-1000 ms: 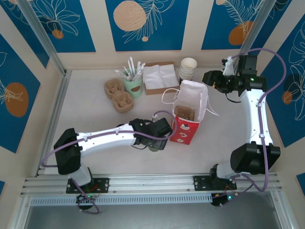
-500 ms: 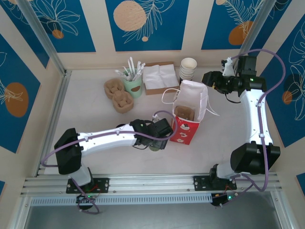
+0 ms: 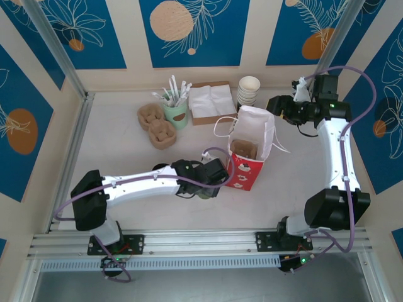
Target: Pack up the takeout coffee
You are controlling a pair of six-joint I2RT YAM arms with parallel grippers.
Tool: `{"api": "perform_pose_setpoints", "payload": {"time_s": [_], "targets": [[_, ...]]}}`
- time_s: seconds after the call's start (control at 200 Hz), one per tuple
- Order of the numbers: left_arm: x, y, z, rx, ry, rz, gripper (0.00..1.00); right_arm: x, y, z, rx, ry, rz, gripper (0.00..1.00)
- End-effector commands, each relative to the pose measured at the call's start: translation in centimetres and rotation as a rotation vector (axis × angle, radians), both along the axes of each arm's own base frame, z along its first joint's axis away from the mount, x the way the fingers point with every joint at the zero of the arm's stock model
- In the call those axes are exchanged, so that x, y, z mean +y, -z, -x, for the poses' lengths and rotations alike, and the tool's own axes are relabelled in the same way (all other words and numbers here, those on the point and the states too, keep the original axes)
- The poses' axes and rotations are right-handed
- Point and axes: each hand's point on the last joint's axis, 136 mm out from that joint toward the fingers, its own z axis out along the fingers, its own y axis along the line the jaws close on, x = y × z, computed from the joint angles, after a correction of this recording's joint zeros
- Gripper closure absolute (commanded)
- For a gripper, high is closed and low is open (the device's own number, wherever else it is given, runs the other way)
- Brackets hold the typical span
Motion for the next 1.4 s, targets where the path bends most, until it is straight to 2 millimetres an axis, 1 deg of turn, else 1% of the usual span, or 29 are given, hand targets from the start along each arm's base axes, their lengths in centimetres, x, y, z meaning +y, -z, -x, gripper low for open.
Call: {"api": "perform_pose_setpoints", "payload": {"time_s": [0.0,0.09,0.205,0.335,0.41,0.59,0.695,0.82,0.87,0.96,1.05,1.19,1.26,1.345,1.395], "targets": [[0.9,1.7,1.2,0.040,0.048,-0.066,0.27,0.8,-0.9,0.7,-0.036,-0.044,-0.018,0.41],[0.9,0.7,0.8,0.017,0.055,-0.055,0.27,1.0,-1.2,0.6,-0.055,-0.059,-0.023,0.41],[0.8,-1.2,0.1,-0.018,0.066,-0.033,0.27,1.2,-1.5,0.2,-0.100,-0.087,-0.010,0.42],[1.2,-3.6,-0.7,-0.050,0.074,-0.001,0.27,1.1,-2.1,-1.1,-0.180,-0.140,0.056,0.42],[1.6,-5.0,-1.2,-0.069,0.073,0.009,0.27,1.4,-2.5,-1.8,-0.213,-0.179,0.087,0.42],[2.9,-7.7,-2.4,-0.091,0.066,0.028,0.27,3.3,-1.8,-2.3,-0.223,-0.318,0.154,0.41],[3.8,-9.2,-3.3,-0.096,0.054,0.046,0.27,3.7,-1.0,-2.7,-0.204,-0.355,0.180,0.41],[4.8,-11.0,-4.8,-0.106,0.041,0.058,0.27,4.2,-0.7,-3.3,-0.200,-0.370,0.180,0.41],[5.2,-11.4,-5.4,-0.098,0.035,0.070,0.27,4.4,-0.5,-3.4,-0.195,-0.378,0.175,0.40],[6.0,-12.1,-6.4,-0.078,0.021,0.094,0.27,5.2,-0.5,-2.9,-0.184,-0.401,0.194,0.40],[6.9,-12.3,-7.7,-0.067,0.008,0.112,0.26,5.6,-0.2,-2.5,-0.189,-0.409,0.228,0.40],[7.9,-12.6,-9.5,-0.053,-0.021,0.138,0.26,5.0,0.6,-3.3,-0.175,-0.371,0.275,0.39],[7.8,-12.7,-10.1,-0.040,-0.018,0.144,0.25,4.4,1.2,-3.6,-0.127,-0.344,0.295,0.39],[7.5,-12.9,-10.7,-0.033,-0.002,0.125,0.25,3.7,1.1,-3.8,-0.087,-0.311,0.323,0.39],[7.1,-13.0,-10.9,-0.026,0.021,0.117,0.25,3.8,1.0,-3.6,-0.063,-0.304,0.331,0.39]]}}
